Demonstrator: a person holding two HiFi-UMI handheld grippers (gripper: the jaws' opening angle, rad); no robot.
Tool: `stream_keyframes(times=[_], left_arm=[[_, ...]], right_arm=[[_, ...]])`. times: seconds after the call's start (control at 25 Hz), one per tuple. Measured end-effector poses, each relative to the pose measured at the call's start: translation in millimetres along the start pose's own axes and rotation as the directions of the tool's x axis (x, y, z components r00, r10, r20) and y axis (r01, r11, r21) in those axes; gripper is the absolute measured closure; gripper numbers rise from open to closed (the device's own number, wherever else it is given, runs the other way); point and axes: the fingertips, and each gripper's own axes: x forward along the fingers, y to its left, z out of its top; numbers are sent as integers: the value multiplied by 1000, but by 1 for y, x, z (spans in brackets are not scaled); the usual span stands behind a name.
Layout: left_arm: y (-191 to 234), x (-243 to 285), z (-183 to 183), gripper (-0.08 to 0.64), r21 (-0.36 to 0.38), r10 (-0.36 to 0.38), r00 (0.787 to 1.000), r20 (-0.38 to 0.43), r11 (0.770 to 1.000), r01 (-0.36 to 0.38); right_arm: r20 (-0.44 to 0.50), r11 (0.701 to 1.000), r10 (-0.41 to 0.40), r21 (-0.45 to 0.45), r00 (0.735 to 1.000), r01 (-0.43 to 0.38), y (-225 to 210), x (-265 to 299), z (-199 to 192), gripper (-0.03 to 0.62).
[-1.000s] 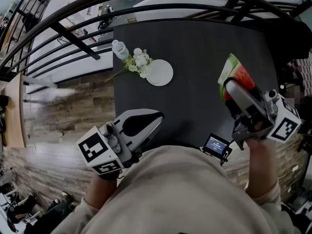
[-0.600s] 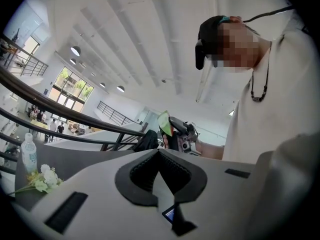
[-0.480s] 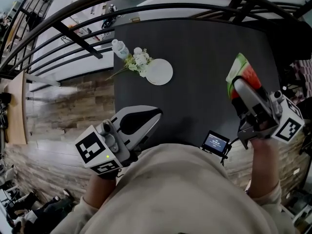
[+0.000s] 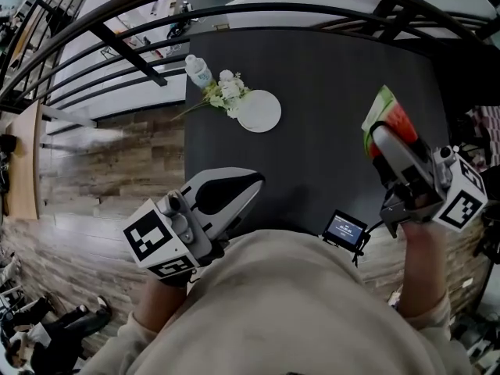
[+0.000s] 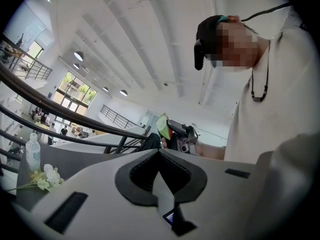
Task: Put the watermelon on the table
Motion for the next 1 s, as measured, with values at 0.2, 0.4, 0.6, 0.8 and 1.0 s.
stream_keyframes(times=[0.2,0.4,0.6,0.8,1.0], left_arm=[[-1,-6,-11,557,-27,6,1000,13,1000,-5],[4,-17,-18,557,-61,31,999,33,998,-29],[1,-24,-23,557,-88,62,997,54,994,-57],[6,-37,-28,557,-111,118,990,75,988,-109],[8,-45,-37,557,-128,160,983,90,981,-148]], right_arm=[[-56,1000,-24,2,998,24,-10,11,-14,403],[-124,1000,-12,-14,992,10,-17,40,-22,403],[-183,999,18,-30,983,-23,-24,61,-29,405],[-236,998,36,-35,971,-46,-40,85,-40,405],[-281,998,56,-19,958,-64,-62,104,-57,405]])
